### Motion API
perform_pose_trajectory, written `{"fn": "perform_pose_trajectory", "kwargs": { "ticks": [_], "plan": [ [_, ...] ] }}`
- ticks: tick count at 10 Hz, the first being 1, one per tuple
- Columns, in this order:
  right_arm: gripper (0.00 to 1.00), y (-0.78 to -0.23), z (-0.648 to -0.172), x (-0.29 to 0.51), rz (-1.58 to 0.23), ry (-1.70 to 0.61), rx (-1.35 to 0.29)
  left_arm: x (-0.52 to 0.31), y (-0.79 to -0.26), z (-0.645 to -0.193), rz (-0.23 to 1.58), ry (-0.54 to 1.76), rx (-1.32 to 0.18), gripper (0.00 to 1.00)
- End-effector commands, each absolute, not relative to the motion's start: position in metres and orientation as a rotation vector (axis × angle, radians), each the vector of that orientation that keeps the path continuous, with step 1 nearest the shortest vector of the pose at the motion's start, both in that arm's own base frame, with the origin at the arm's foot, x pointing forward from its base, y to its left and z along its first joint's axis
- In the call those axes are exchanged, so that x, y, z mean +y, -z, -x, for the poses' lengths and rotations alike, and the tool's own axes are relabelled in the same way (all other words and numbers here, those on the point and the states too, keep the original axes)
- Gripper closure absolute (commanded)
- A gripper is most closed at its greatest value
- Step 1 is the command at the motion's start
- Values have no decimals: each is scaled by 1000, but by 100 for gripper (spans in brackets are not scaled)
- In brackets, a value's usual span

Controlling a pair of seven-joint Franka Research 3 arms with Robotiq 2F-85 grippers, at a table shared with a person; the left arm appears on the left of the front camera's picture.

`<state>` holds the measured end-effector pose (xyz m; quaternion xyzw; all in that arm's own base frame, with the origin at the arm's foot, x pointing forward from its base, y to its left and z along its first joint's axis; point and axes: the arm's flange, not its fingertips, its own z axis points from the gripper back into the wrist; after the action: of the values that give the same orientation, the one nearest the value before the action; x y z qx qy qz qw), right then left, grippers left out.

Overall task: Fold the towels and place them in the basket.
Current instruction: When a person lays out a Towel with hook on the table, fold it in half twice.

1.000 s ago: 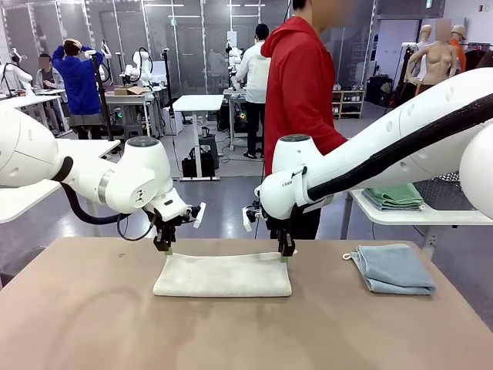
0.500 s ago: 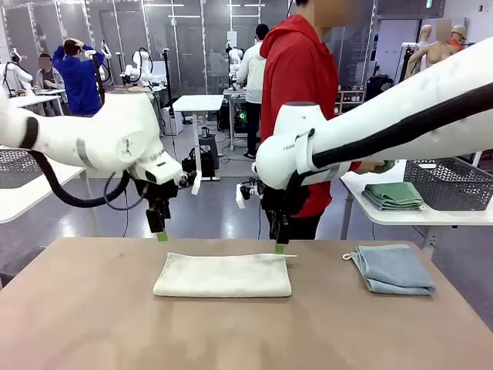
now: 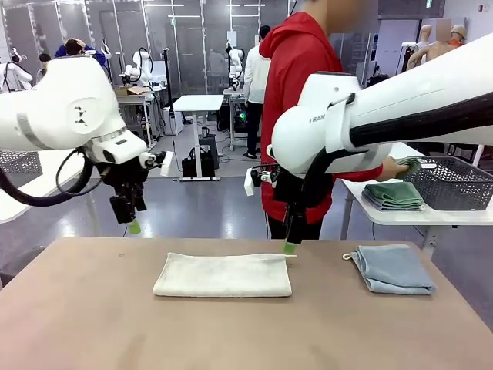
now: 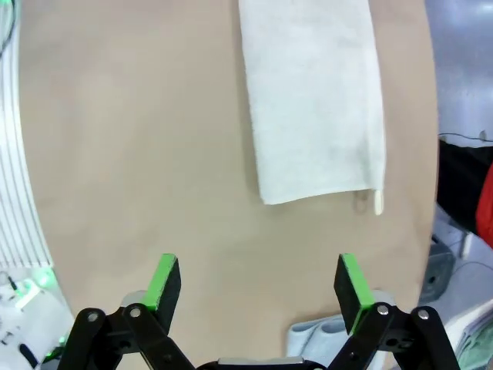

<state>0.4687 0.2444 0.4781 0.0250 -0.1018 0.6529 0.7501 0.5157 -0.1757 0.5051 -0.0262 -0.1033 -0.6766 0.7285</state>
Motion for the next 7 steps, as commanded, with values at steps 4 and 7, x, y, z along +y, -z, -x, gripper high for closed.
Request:
{"fn": "perform_pose_trajectory", "kwargs": {
  "ticks": [4, 7],
  "plan": [
    [0, -488, -427, 184, -306, -787, -368, -140, -498, -506, 234, 1509, -367, 0],
    [0, -480, -417, 166, -380, -310, -325, -130, -493, -511, 285, 1516, -402, 0]
  ]
}}
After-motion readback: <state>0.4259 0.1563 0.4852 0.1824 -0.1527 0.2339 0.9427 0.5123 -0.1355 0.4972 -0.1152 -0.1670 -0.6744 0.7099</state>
